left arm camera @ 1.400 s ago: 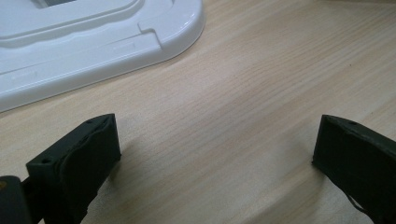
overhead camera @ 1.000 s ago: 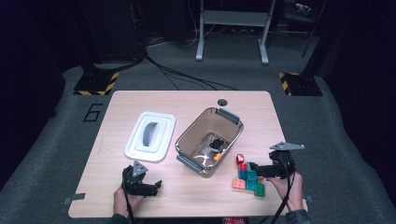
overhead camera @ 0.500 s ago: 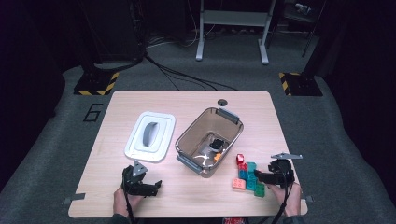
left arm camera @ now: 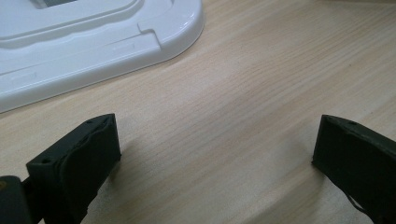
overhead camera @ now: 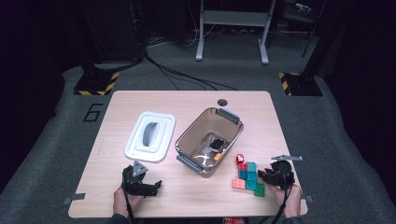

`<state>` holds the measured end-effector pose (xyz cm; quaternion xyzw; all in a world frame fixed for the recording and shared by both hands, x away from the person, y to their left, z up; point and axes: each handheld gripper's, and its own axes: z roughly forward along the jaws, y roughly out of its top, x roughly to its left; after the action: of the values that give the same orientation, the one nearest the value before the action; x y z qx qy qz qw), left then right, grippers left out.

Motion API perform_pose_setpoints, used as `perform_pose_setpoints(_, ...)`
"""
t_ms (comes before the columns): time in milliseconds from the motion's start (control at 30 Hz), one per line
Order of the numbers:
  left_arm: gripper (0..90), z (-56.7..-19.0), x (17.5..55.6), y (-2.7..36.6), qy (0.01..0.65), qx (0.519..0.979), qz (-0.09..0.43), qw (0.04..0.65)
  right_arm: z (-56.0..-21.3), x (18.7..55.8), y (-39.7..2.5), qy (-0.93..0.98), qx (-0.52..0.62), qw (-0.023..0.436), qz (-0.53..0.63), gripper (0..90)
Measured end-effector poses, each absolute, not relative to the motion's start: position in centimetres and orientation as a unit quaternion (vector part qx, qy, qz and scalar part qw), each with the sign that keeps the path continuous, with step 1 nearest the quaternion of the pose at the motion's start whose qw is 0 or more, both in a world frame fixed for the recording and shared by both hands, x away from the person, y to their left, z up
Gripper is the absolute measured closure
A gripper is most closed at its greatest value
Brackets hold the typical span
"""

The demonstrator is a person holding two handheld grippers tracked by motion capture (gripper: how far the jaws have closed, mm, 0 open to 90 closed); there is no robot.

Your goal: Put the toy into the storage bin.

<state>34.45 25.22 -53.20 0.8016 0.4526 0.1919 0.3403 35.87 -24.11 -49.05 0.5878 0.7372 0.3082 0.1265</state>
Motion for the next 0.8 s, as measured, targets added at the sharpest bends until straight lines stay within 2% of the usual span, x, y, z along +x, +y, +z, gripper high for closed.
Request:
perform_pose_setpoints(500,1.2,-53.2,34.4,25.2,0.450,0.802,0.191,0.342,-49.0,36.4,-24.3,0.732,0.602,0.125,0.294,67.4)
perform_pose_setpoints(800,1.4,-53.2,34.4,25.2,0.451,0.802,0.192,0.342,-46.9,36.8,-24.7,0.724,0.596,0.139,0.318,67.5)
